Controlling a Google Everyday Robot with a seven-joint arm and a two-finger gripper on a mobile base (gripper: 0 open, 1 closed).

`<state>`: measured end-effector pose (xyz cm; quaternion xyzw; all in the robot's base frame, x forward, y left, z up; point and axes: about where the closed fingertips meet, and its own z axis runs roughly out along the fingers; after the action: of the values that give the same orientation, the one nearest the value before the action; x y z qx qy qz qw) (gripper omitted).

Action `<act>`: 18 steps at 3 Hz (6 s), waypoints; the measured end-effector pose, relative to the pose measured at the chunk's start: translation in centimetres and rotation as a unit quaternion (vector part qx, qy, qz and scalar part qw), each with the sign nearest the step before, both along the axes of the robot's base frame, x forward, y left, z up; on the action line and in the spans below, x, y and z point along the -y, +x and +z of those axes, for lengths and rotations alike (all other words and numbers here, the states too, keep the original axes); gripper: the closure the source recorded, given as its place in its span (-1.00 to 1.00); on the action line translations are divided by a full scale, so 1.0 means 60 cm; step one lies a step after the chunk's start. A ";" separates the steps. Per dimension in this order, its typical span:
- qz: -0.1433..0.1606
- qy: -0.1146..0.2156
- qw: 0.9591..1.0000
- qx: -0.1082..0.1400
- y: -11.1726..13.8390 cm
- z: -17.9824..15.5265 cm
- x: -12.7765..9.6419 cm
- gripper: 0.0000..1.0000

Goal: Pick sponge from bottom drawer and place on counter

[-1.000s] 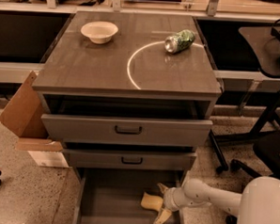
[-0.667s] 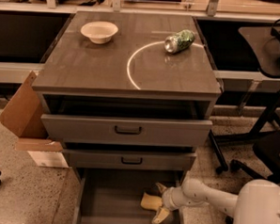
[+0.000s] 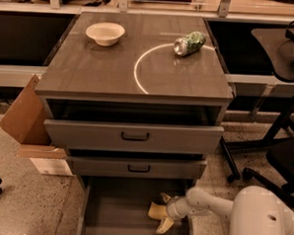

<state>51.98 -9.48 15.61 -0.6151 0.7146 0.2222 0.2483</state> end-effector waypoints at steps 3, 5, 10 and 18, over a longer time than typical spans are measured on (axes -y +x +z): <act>-0.010 -0.010 1.000 -0.015 0.009 -0.076 -0.012 -0.69; -0.006 -0.031 0.999 -0.006 0.010 -0.098 -0.016 0.23; 0.065 0.036 0.990 0.119 -0.009 0.196 0.017 1.00; 0.256 0.102 0.925 0.261 -0.113 0.664 0.002 1.00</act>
Offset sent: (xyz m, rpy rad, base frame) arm 0.0101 0.0061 -0.0505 -0.0168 0.0406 -0.0327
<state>45.23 -9.60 55.45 -0.7847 0.4161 0.1812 0.4223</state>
